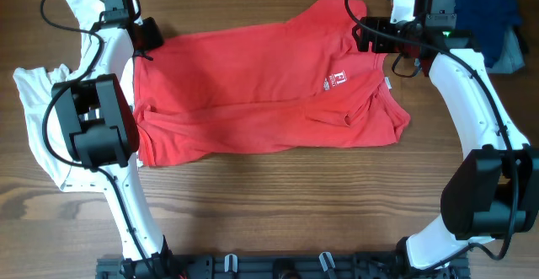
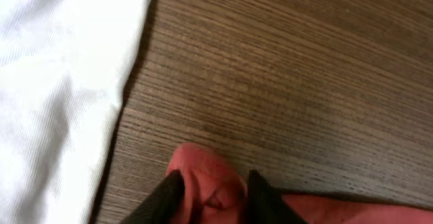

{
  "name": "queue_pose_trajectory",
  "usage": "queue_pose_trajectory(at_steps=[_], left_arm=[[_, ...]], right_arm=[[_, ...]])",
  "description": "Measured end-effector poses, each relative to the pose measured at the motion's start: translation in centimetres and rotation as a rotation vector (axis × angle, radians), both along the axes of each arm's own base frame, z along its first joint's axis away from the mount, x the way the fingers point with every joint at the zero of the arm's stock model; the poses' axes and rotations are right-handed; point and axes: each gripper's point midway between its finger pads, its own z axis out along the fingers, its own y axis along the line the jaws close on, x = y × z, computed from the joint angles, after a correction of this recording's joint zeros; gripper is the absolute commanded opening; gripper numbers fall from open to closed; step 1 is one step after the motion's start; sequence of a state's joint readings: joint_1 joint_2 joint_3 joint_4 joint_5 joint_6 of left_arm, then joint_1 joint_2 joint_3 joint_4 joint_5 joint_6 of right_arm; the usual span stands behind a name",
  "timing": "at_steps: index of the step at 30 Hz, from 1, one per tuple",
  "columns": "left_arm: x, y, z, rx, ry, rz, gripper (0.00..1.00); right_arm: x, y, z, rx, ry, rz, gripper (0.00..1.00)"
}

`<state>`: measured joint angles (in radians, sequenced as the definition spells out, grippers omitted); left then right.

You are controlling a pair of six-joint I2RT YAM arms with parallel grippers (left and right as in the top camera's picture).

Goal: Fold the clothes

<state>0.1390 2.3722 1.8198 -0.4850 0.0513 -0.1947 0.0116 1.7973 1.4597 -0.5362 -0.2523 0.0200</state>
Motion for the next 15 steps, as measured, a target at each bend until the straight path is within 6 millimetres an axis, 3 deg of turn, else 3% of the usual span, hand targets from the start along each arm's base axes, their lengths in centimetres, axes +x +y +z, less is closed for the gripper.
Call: queue_pose_trajectory(at_steps=[5, 10, 13, 15], left_arm=[[-0.5, 0.0, -0.3, -0.004, 0.023, 0.001, 0.04], [-1.8, -0.2, -0.2, -0.01, 0.079, 0.003, 0.04], [-2.6, -0.2, 0.5, -0.007, 0.103, 0.012, 0.04], [-3.1, -0.2, 1.7, -0.006, 0.107, 0.018, 0.04]], right_arm=[[0.3, 0.0, 0.2, -0.002, -0.016, -0.001, 0.9], [1.9, -0.1, 1.8, -0.004, -0.111, -0.002, 0.89], [3.4, -0.1, 2.5, -0.002, -0.177, -0.006, 0.89], [4.4, -0.1, 2.0, -0.002, -0.196, -0.009, 0.89]])
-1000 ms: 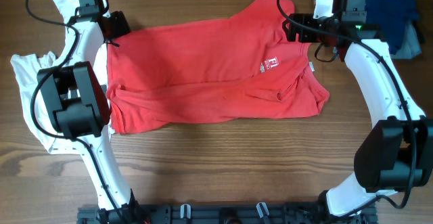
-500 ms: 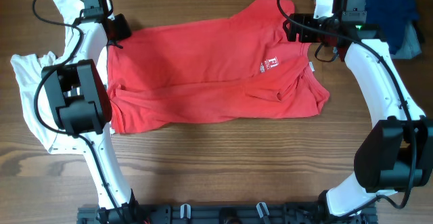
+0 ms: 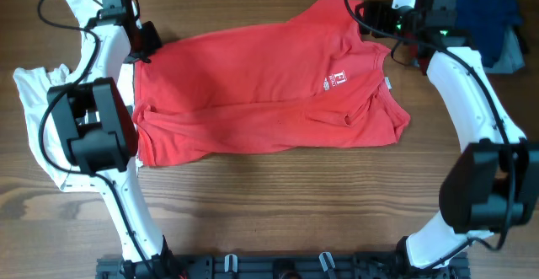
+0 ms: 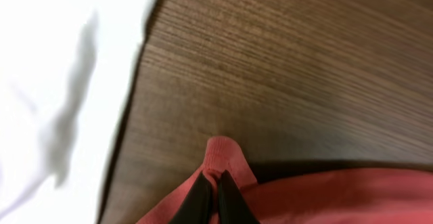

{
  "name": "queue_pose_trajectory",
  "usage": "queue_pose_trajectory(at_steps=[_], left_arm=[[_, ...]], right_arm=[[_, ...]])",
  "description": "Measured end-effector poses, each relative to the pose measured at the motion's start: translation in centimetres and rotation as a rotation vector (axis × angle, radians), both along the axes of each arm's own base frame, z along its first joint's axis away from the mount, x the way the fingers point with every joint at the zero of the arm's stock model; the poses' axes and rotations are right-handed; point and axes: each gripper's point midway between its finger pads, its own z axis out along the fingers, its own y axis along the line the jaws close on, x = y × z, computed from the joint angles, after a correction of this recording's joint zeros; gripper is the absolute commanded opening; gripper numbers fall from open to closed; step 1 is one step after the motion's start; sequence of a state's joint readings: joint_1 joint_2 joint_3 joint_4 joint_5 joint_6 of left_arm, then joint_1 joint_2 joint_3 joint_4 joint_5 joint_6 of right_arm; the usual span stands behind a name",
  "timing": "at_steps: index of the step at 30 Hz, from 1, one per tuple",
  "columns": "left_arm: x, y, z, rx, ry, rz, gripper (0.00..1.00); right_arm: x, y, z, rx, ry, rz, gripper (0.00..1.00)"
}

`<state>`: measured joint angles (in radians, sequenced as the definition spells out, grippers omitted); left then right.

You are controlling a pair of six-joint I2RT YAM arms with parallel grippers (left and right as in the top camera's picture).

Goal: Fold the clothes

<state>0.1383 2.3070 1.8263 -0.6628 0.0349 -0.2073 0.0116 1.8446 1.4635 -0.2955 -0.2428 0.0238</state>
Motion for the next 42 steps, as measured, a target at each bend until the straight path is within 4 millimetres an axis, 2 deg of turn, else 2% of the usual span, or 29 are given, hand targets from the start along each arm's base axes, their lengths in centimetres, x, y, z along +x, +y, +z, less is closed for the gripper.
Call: queue_pose_trajectory(at_steps=[3, 7, 10, 12, 17, 22, 24, 25, 28, 37, 42], left_arm=[[-0.5, 0.0, 2.7, 0.001, -0.016, 0.013, 0.04], [-1.4, -0.1, 5.2, 0.001, -0.023, 0.021, 0.04], [-2.3, -0.2, 5.2, -0.004, 0.012, 0.024, 0.04], [-2.8, -0.3, 5.0, -0.007, 0.032, 0.024, 0.04], [-3.0, -0.4, 4.8, -0.009, 0.046, 0.023, 0.04], [-3.0, -0.9, 4.8, -0.008, 0.047, 0.017, 0.04], [-3.0, -1.1, 4.8, -0.007, 0.047, 0.013, 0.04], [-3.0, -1.3, 4.8, -0.008, 0.048, 0.009, 0.04], [-3.0, -1.7, 4.8, -0.008, 0.048, 0.005, 0.04], [-2.9, -2.0, 4.8, -0.008, 0.047, -0.001, 0.04], [-2.7, -2.0, 4.9, -0.008, 0.039, -0.001, 0.04]], right_arm=[[1.7, 0.0, -1.8, 0.003, -0.02, -0.004, 0.87], [4.2, 0.0, -6.6, 0.026, -0.011, -0.022, 0.86], [5.2, 0.0, -11.1, 0.052, 0.022, -0.047, 0.85], [5.7, 0.0, -13.0, 0.072, 0.032, -0.064, 0.84], [6.8, 0.0, -15.2, 0.135, 0.022, -0.109, 0.76], [7.7, 0.4, -15.2, 0.211, -0.007, -0.133, 0.57], [8.1, 0.5, -15.2, 0.234, -0.019, -0.138, 0.4], [8.3, 0.6, -15.1, 0.249, -0.024, -0.145, 0.24], [8.4, 0.7, -15.2, 0.271, -0.023, -0.152, 0.06], [9.1, 0.8, -14.0, 0.283, -0.018, -0.148, 0.04], [10.1, 0.8, -11.8, 0.24, 0.021, -0.105, 0.04]])
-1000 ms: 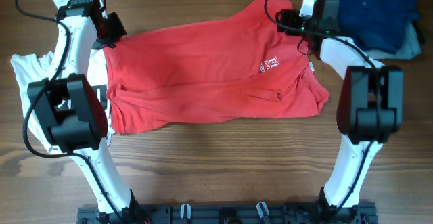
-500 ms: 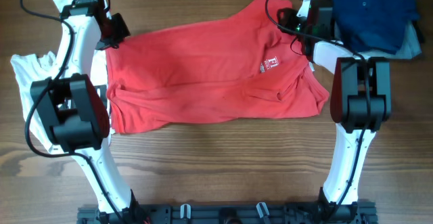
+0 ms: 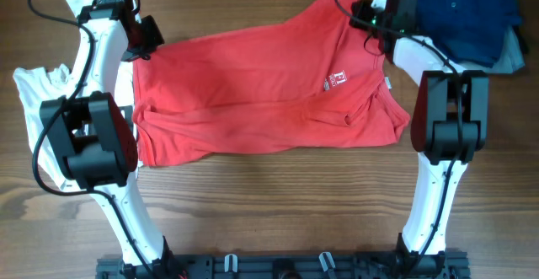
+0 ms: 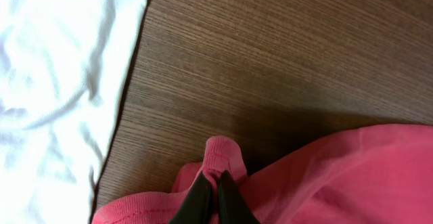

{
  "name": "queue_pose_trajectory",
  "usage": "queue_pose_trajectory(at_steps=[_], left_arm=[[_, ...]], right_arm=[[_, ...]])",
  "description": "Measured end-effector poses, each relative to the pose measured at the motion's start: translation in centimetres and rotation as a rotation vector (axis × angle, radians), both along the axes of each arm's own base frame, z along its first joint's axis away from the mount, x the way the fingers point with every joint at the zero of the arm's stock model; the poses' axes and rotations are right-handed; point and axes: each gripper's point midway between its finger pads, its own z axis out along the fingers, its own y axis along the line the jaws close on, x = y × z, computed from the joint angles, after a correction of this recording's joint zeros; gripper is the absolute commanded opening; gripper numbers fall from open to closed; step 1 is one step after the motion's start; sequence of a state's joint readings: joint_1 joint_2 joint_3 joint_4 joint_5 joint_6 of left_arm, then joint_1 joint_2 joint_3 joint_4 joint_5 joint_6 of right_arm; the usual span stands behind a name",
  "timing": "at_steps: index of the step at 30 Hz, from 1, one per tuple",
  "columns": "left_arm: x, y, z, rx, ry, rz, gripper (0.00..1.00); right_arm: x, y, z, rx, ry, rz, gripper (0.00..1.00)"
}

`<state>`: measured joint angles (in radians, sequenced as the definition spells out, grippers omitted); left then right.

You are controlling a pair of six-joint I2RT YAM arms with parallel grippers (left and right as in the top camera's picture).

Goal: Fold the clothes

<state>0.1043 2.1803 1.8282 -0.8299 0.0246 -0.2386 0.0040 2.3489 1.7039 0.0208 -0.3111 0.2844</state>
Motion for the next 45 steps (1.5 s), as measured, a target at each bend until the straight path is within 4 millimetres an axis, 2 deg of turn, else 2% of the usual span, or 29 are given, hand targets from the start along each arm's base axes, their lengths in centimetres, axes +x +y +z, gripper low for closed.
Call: queue_pose_trajectory(at_steps=[4, 6, 9, 15, 19, 22, 25, 26, 28, 29, 30, 33, 36, 41, 45], left_arm=[[0.1, 0.0, 0.0, 0.0, -0.003, 0.0, 0.04], [0.1, 0.0, 0.0, 0.001, -0.003, 0.001, 0.04], [-0.1, 0.2, 0.0, 0.0, 0.005, 0.004, 0.04], [-2.3, 1.3, -0.4, -0.011, 0.087, 0.032, 0.04], [-4.0, 1.9, 1.4, -0.014, 0.11, 0.049, 0.04], [-5.2, 1.9, 4.2, -0.012, 0.095, 0.053, 0.04], [-6.2, 1.7, 5.4, -0.013, 0.102, 0.052, 0.04], [-6.5, 1.6, 5.3, -0.015, 0.115, 0.051, 0.04], [-6.8, 1.6, 5.2, -0.017, 0.131, 0.051, 0.04], [-7.0, 1.6, 5.1, -0.018, 0.136, 0.051, 0.04], [-7.0, 1.6, 5.1, -0.018, 0.138, 0.051, 0.04], [-7.1, 1.5, 5.1, -0.019, 0.143, 0.051, 0.04], [-7.2, 1.5, 5.1, -0.019, 0.145, 0.051, 0.04], [-7.2, 1.5, 5.1, -0.019, 0.145, 0.051, 0.04], [-7.1, 1.6, 5.1, -0.018, 0.142, 0.051, 0.04]], right_arm=[[0.1, -0.4, 1.8, -0.07, 0.033, 0.055, 0.04], [-0.4, -0.6, 2.0, -0.106, 0.07, 0.087, 0.04], [-1.9, -0.7, 1.9, -0.179, 0.14, 0.163, 0.04], [-6.3, -0.7, 1.9, -0.231, 0.3, 0.256, 0.04], [-9.0, -0.9, 3.8, -0.247, 0.367, 0.267, 0.04], [-11.3, -1.2, 5.2, -0.254, 0.432, 0.264, 0.04], [-12.8, -1.6, 5.0, -0.266, 0.493, 0.259, 0.04], [-13.1, -1.8, 4.7, -0.273, 0.507, 0.256, 0.08], [-13.8, -2.0, 3.8, -0.279, 0.542, 0.253, 0.29], [-14.4, -2.1, 3.2, -0.285, 0.566, 0.256, 0.36], [-15.3, -2.2, 2.2, -0.288, 0.604, 0.26, 0.41], [-16.4, -2.6, 1.0, -0.307, 0.65, 0.265, 0.52], [-15.8, -3.0, 0.9, -0.335, 0.631, 0.252, 0.55], [-12.2, -3.2, 2.0, -0.357, 0.479, 0.219, 0.55], [-10.1, -3.0, 2.9, -0.36, 0.383, 0.206, 0.55]])
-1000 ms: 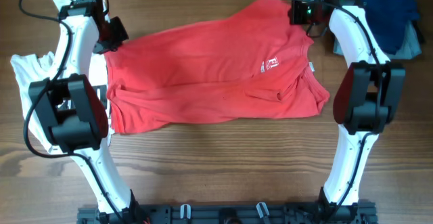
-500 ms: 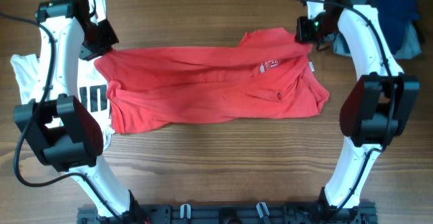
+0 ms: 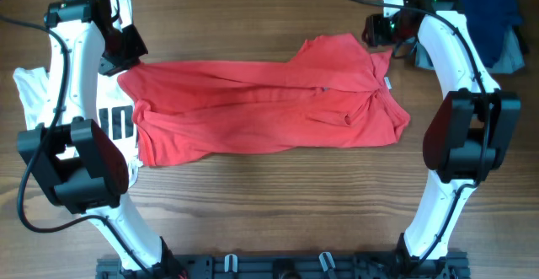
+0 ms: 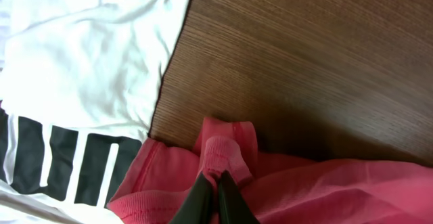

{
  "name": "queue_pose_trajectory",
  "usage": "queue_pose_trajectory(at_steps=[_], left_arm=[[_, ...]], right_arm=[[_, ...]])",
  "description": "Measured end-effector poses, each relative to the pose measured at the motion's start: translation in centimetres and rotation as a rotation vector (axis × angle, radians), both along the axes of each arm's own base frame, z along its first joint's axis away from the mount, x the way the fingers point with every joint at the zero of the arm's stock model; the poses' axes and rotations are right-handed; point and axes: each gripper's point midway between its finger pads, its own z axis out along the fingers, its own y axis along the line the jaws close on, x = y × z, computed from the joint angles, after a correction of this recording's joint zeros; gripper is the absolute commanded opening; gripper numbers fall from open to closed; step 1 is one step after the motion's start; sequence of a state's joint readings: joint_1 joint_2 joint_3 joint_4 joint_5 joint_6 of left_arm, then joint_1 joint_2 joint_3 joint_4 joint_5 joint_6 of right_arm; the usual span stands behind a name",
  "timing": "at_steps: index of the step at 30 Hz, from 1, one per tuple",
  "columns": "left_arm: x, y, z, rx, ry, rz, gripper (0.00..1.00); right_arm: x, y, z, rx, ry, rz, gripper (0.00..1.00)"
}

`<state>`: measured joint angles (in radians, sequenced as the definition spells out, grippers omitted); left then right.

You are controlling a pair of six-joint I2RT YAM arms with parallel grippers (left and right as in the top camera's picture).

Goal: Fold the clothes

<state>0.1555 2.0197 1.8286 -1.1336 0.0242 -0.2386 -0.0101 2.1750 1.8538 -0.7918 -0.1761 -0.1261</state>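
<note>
The red shirt lies across the middle of the table, its far edge raised and drawn toward the front over the body. My left gripper is shut on the far left corner. In the left wrist view the dark fingers pinch a fold of red shirt fabric at the left gripper. My right gripper holds the far right corner, and the cloth rises to it. The chest logo is hidden.
A white shirt with black print lies at the left under the red shirt's edge, and its white cloth also fills the left of the wrist view. Dark blue clothes and a grey garment sit at the far right corner.
Both grippers have moved toward the front with the red shirt's far edge. The shirt's far part now lies over its body, the logo is covered, and the white shirt's black print shows.
My left gripper stood open around the shirt's far left corner, with the right one at the far right corner. The left then shut on the corner, and the corner was held slightly off the table. Now the far edge is carried forward over the shirt.
</note>
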Motion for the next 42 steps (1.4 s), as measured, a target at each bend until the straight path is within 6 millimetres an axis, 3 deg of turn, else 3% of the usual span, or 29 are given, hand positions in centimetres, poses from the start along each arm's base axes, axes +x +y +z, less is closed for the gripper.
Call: queue_pose_trajectory(at_steps=[4, 11, 15, 17, 23, 29, 35, 42], left_arm=[[0.1, 0.0, 0.0, 0.0, -0.005, 0.0, 0.04], [0.2, 0.0, 0.1, 0.001, -0.009, 0.0, 0.04], [0.3, 0.0, 0.1, 0.002, -0.012, 0.0, 0.04], [0.3, 0.0, 0.1, 0.002, -0.013, 0.0, 0.04], [0.4, 0.0, 0.1, 0.002, -0.015, 0.0, 0.04], [0.4, 0.1, 0.1, 0.002, -0.016, 0.0, 0.04], [0.9, 0.1, 0.3, 0.006, -0.039, 0.0, 0.04], [1.6, 0.2, 0.4, 0.01, -0.066, 0.0, 0.04]], right_arm=[[0.8, 0.3, -0.6, 0.005, -0.021, 0.024, 0.55], [1.3, 1.8, -5.9, 0.009, 0.028, 0.091, 0.57], [2.1, 3.0, -7.4, 0.011, 0.011, 0.117, 0.58], [2.4, 3.6, -7.6, 0.014, -0.002, 0.126, 0.58], [2.8, 4.5, -7.8, 0.033, -0.021, 0.147, 0.22], [2.6, 5.0, -8.8, 0.061, -0.003, 0.152, 0.04], [3.2, 5.1, -8.5, 0.063, -0.025, 0.153, 0.04], [6.1, 5.1, -6.0, 0.061, -0.116, 0.147, 0.04]])
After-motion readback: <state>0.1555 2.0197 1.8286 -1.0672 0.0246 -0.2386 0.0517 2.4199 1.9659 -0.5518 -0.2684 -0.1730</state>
